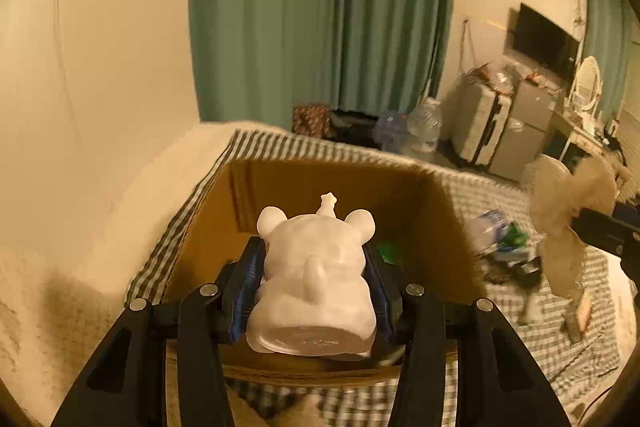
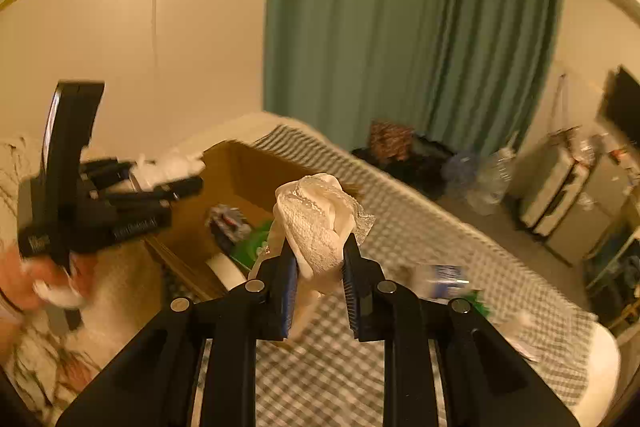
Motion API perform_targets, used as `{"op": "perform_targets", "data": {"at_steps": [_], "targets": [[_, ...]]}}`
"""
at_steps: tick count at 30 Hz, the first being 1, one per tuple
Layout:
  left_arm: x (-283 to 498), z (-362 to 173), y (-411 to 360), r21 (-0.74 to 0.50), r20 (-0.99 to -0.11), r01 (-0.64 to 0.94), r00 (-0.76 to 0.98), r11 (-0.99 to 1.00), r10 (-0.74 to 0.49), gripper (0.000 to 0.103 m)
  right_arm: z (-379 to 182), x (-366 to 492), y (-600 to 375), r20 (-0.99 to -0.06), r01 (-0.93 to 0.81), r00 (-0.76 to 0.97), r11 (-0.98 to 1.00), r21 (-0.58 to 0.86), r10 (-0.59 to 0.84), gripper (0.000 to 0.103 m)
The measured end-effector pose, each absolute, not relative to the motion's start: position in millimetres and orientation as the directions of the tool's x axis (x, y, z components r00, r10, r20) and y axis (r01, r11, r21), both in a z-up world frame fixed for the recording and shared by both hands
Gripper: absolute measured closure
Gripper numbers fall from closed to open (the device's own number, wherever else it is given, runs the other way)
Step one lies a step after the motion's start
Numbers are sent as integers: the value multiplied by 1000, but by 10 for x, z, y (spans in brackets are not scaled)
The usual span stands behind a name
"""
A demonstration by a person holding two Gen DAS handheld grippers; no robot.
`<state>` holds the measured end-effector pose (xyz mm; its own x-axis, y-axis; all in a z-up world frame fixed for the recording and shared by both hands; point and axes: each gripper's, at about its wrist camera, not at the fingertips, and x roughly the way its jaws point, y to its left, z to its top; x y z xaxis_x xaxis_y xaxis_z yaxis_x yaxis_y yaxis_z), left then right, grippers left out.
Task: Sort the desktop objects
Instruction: 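Carry figurine and lace cloth into the cardboard box and release both, then grasp the white plastic strip with left tool while right grasps a white sachet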
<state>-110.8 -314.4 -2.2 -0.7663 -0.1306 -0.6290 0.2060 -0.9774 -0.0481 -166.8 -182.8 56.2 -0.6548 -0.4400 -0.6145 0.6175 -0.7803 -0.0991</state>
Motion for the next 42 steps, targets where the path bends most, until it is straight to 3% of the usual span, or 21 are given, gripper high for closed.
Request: {"op": "perform_targets", "data": {"at_steps": [5, 7, 8, 9, 10, 11, 14, 20, 30, 36, 42], "targets": [[-1179, -331, -3254, -91, -655, 177, -752, -980, -75, 53, 179, -2011, -2365, -681, 655, -560, -755, -15, -472, 83], [-1196, -390, -3197, -74, -664, 157, -745, -985, -69, 45, 111, -2103, -2423, -680, 653, -552, -758, 7, -482, 82], [-1198, -405, -3145, -63, -664, 152, -745, -986, -72, 31, 94, -2123, -2407, -673, 644, -563, -765, 7, -480, 68], [-1177, -406, -3121, -53, -658, 152, -749, -987, -80, 22, 72, -2146, -2390, -665, 625, -580, -781, 6, -470, 38], [-1157, -401, -3092, -43, -650, 158, -754, -986, -93, 7, 72, -2158, -2352, -661, 606, -596, -795, 3, -456, 24], [-1121, -387, -3068, -37, -638, 167, -763, -985, -105, 0, 82, -2161, -2301, -646, 575, -628, -818, -8, -434, 12], [-1054, -361, -3026, -37, -642, 187, -757, -982, -120, 0, 167, -2149, -2077, -588, 539, -667, -841, 41, -456, 12], [-871, -211, -2668, -35, -635, 165, -765, -986, -106, 0, 389, -2056, -1287, -575, 437, -716, -896, 71, -395, 12], [-1022, -299, -1205, -109, -654, -55, -748, -993, 113, 0, -273, -1590, 770, -680, 46, -732, -999, 12, -42, 10], [-1328, -557, -373, -60, -698, -194, -694, -979, 180, 0, -585, -1503, 1463, -700, -27, -714, -998, 51, -17, 10], [-1725, -1003, 170, -4, -708, -264, -680, -965, 189, 1, -716, -1667, 1774, -678, 13, -730, -994, 111, -85, 10]]}}
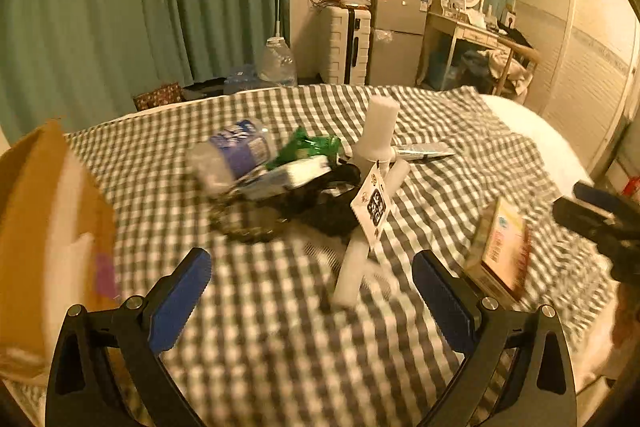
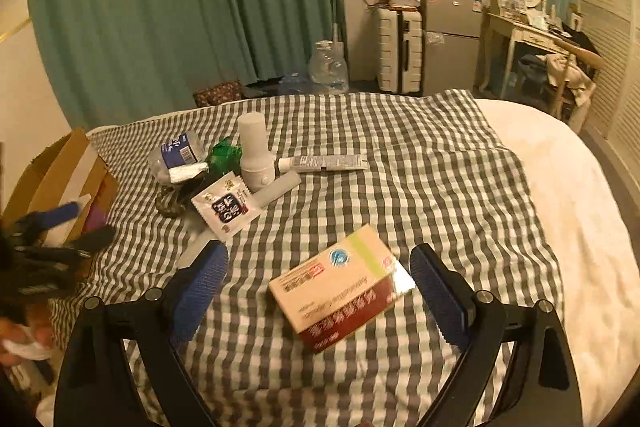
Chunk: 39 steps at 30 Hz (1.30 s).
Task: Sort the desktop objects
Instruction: 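Grasp the white plastic strip with left tool while right grasps a white sachet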
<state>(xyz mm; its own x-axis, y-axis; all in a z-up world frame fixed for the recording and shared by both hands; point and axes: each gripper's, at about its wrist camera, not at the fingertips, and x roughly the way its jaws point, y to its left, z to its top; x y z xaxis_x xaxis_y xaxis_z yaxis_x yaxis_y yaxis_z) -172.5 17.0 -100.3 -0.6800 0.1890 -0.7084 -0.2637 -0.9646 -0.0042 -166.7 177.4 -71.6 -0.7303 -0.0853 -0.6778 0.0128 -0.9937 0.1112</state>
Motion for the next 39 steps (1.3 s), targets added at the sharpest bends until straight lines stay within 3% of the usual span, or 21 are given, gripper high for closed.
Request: {"op": "perform_targets", "data": {"at_steps": [3, 5, 7, 11, 15, 17, 18, 21, 27, 28, 29, 31, 33, 34, 37, 38, 39], "targets": [[-1906, -1290, 380, -3, -743, -285, -641, -959, 193, 10, -799, -1820, 1813, -667, 46, -737, -993, 106, -105, 10], [-1993, -1430, 446, -6, -764, -278, -618, -961, 184, 26, -860, -1934, 1824, -668, 67, -732, -990, 125, -134, 10], [-2065, -1545, 492, -8, -787, -265, -593, -964, 170, 34, -901, -2086, 1830, -672, 101, -721, -985, 141, -170, 10], [-2119, -1729, 497, -5, -825, -288, -540, -958, 166, 37, -936, -2321, 1714, -660, 204, -708, -967, 150, -252, 10], [-2165, -1766, 305, -118, -820, -271, -517, -955, 247, 43, -996, -2554, 1411, -661, 358, -659, -922, 144, -359, 10], [-2151, -1759, 244, -147, -813, -280, -512, -949, 277, 59, -1077, -2658, 1225, -680, 419, -623, -899, 129, -388, 10], [-2136, -1757, 226, -160, -811, -291, -506, -943, 294, 62, -1131, -2703, 1130, -694, 441, -608, -891, 107, -385, 11], [-2110, -1764, 216, -157, -813, -305, -501, -939, 298, 62, -1280, -2780, 913, -723, 481, -585, -875, 55, -367, 19], [-2105, -1769, 219, -148, -814, -319, -498, -936, 299, 62, -1566, -2995, 727, -792, 504, -508, -862, 46, -339, 19], [-2110, -1768, 214, -146, -815, -321, -497, -936, 298, 62, -1585, -3024, 709, -799, 507, -498, -861, 47, -336, 22], [-2115, -1761, 226, -137, -815, -324, -500, -936, 292, 63, -1602, -3041, 697, -804, 506, -492, -861, 48, -334, 37], [-2094, -1742, 238, -119, -814, -332, -507, -936, 284, 65, -1616, -3060, 699, -810, 492, -494, -870, 38, -315, 49], [-2102, -1740, 265, -110, -815, -334, -509, -936, 277, 71, -1597, -3035, 751, -802, 483, -505, -874, 44, -320, 69], [-2084, -1726, 264, -102, -815, -340, -510, -935, 274, 79, -1557, -3009, 784, -796, 484, -508, -874, 54, -330, 71], [-2069, -1686, 301, -84, -818, -356, -509, -931, 268, 85, -1466, -2859, 952, -785, 461, -535, -887, 38, -312, 79], [-2058, -1674, 311, -78, -818, -358, -510, -930, 266, 88, -1433, -2806, 1026, -782, 456, -538, -889, 44, -314, 96], [-2045, -1657, 319, -68, -817, -357, -516, -931, 258, 89, -1398, -2751, 1098, -780, 444, -544, -895, 46, -310, 97]]}}
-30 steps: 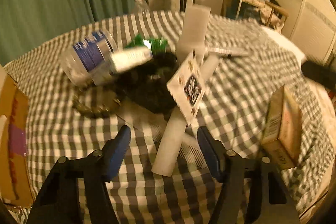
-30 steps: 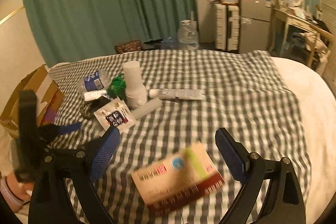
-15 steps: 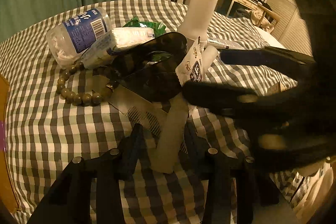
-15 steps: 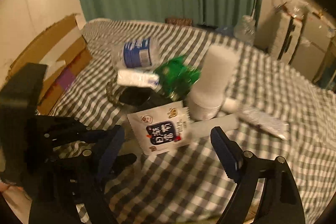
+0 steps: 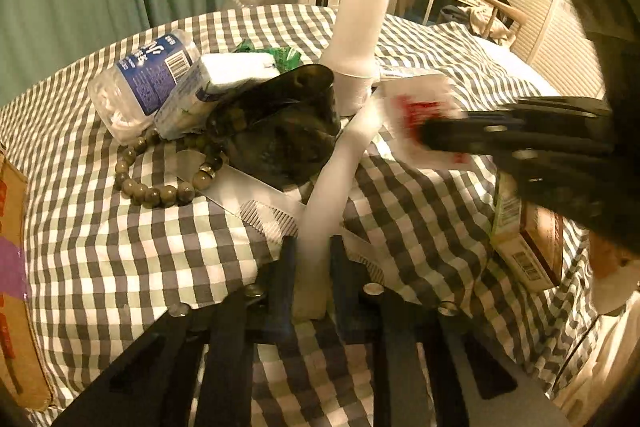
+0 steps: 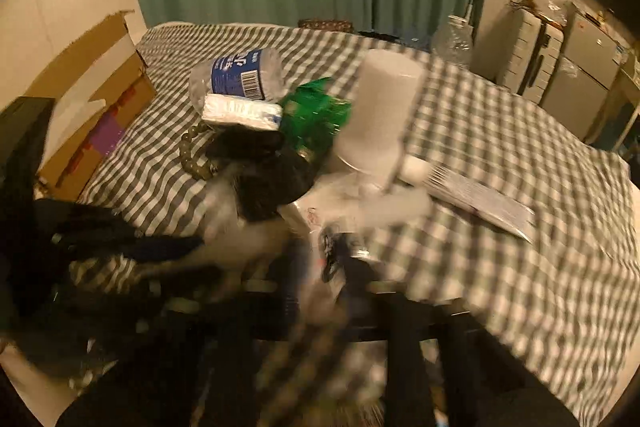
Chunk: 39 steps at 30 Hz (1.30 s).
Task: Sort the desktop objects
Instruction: 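Grasp the white plastic strip with left tool while right grasps a white sachet, then carry the strip and sachet into the cardboard box and release both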
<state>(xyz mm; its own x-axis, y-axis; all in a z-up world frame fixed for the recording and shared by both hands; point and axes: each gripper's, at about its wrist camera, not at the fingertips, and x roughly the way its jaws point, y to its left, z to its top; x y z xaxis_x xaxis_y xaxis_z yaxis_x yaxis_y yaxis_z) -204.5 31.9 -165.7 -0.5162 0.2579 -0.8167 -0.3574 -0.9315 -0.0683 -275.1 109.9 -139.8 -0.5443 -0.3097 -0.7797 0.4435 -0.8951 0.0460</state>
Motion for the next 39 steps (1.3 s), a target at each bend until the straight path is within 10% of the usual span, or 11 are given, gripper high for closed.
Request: {"op": "perform_targets", "data": {"at_steps": [39], "targets": [[-1157, -4, -561, -77, -636, -95, -762, -993, 122, 91, -249, -1293, 1557, -698, 288, -664, -953, 91, -268, 97]]}}
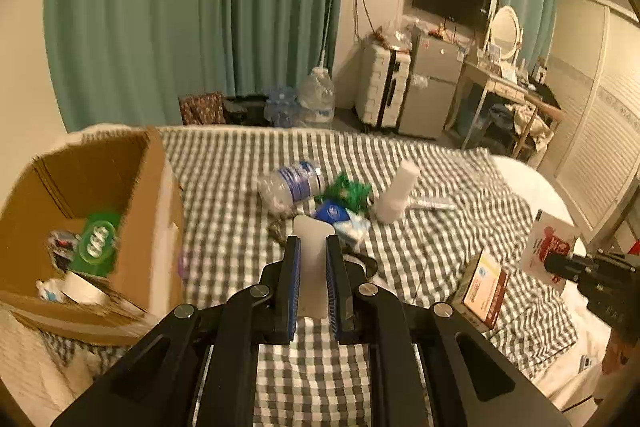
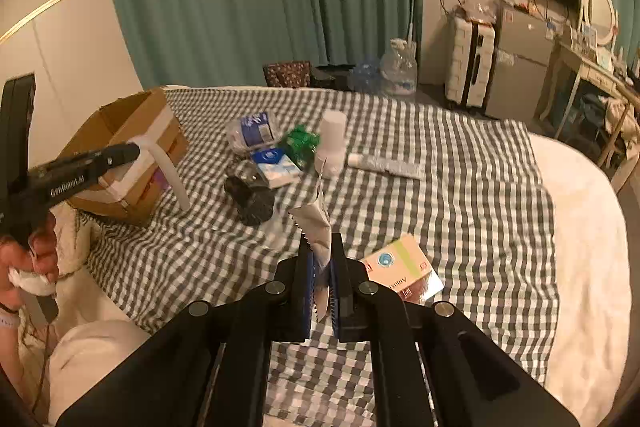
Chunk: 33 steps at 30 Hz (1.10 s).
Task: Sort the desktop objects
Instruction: 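Carry the strip and sachet into the cardboard box and release both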
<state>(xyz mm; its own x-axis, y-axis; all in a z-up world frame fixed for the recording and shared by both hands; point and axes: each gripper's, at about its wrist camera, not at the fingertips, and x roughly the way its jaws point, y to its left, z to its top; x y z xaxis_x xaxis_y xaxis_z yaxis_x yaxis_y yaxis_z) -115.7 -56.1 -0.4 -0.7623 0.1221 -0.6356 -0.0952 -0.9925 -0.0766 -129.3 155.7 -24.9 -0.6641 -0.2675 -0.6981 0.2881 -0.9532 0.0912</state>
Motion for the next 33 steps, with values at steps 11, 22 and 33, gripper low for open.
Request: {"op": "perform_targets", "data": {"at_steps": [11, 22, 33], "targets": [[-1058, 659, -955, -4, -567, -81, -821, -997, 69, 91, 211, -1180, 1093, -655, 351, -704, -936, 14, -274, 97], [-1190, 890, -1659, -26, -549, 24, -836, -999, -6, 91, 511, -1326, 169, -623, 484, -685, -875, -4, -377, 96], [-1362, 748, -2682, 16, -560, 189, -812, -982, -166, 91, 452, -1656, -1127, -644, 655, -576, -756, 5, -503, 96]]}}
